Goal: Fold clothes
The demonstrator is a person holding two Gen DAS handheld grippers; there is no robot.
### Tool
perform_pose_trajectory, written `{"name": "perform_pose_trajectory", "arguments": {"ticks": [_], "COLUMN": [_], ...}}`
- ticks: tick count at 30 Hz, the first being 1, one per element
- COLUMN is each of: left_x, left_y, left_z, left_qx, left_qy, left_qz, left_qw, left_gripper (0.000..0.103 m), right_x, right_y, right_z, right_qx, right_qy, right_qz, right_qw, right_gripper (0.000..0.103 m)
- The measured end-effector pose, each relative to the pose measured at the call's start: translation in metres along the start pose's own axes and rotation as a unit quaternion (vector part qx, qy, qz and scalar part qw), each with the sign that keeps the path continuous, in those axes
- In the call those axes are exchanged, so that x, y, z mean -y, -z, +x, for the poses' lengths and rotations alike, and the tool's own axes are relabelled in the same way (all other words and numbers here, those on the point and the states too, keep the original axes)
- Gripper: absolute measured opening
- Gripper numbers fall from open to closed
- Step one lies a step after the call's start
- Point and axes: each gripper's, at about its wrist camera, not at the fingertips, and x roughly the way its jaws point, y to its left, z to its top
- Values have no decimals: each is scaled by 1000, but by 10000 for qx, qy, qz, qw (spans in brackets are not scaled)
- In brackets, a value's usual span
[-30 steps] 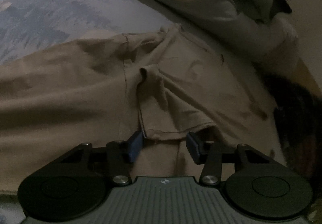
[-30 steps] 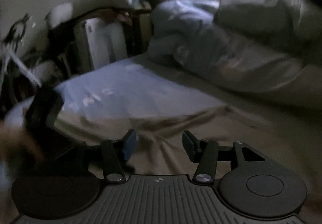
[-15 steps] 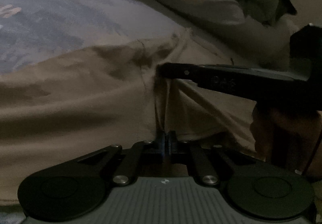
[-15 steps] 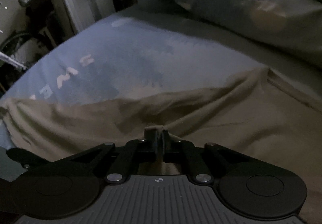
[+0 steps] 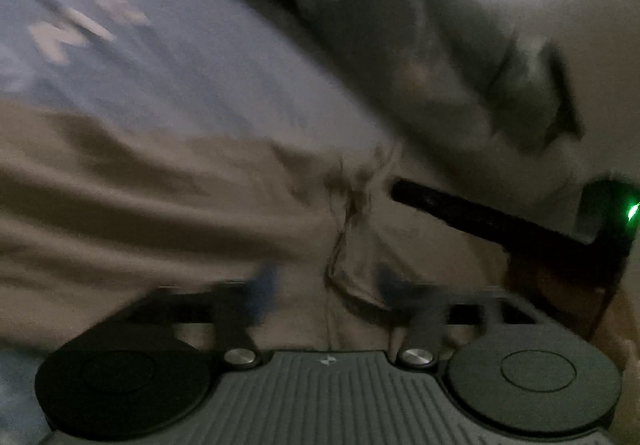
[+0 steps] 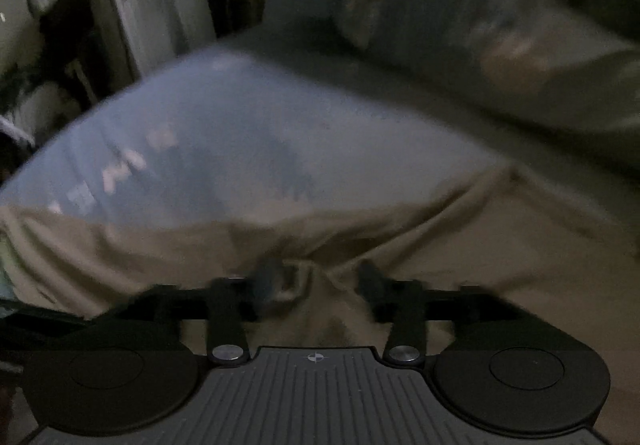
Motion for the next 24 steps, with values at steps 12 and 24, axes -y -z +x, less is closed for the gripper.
{"name": "perform_pose_trajectory", "arguments": {"ticks": [12,24], "left_x": [-186,-210], "left_y": [67,32], "left_z": [-209,-207], "left_qx": [3660,3501], "left_qy": [-1286,-1720], "left_qz": [-3319,-3363], "left_qw": [8599,8572], "left_gripper": [95,21], "right_x": [-59,-115], "right_y": [-10,-13], "right_z": [-100,-111], "right_qx": [783,789], "right_qy": [-458,-727], "right_qz": [-327,-441], "right_qw": [9953,9933], "right_gripper": [73,76]}}
